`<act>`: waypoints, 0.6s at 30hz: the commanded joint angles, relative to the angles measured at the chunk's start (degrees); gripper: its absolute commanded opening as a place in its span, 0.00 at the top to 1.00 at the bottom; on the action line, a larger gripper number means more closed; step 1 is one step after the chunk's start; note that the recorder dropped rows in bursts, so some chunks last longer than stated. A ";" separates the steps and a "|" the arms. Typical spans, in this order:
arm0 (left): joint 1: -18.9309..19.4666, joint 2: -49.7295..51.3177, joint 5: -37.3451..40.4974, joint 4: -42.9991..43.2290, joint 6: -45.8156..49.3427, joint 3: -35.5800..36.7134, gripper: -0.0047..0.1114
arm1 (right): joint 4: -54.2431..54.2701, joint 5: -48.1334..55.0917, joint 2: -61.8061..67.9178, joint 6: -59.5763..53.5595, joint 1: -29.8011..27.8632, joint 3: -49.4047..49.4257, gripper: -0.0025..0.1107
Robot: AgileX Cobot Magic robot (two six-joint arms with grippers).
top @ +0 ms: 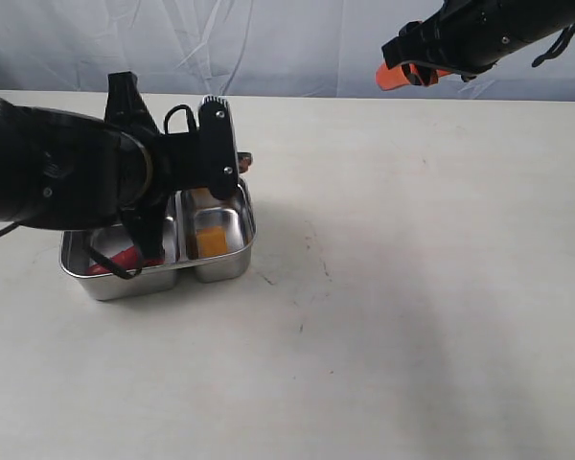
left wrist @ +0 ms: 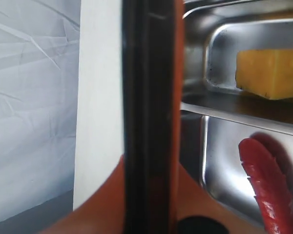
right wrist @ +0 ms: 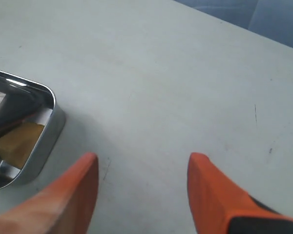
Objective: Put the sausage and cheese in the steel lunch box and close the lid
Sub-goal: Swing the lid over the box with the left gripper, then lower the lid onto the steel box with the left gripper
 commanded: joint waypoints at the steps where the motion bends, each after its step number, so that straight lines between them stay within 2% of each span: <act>1: -0.30 2.16 0.96 0.94 -3.05 0.19 0.96 | -0.60 -0.44 -0.42 -0.04 -0.34 -0.14 0.51; 6: -0.30 2.96 1.65 -0.25 -3.05 0.19 0.96 | -0.63 -0.32 -0.42 -0.04 -0.34 -0.14 0.51; 11: -0.30 2.96 1.53 -5.10 -3.05 0.40 0.96 | -0.67 -0.45 -0.42 -0.04 -0.34 -0.14 0.51; 18: -0.30 2.96 -2.71 -7.97 -3.05 4.31 0.96 | -0.67 -0.45 -0.42 -0.04 -0.34 -0.14 0.51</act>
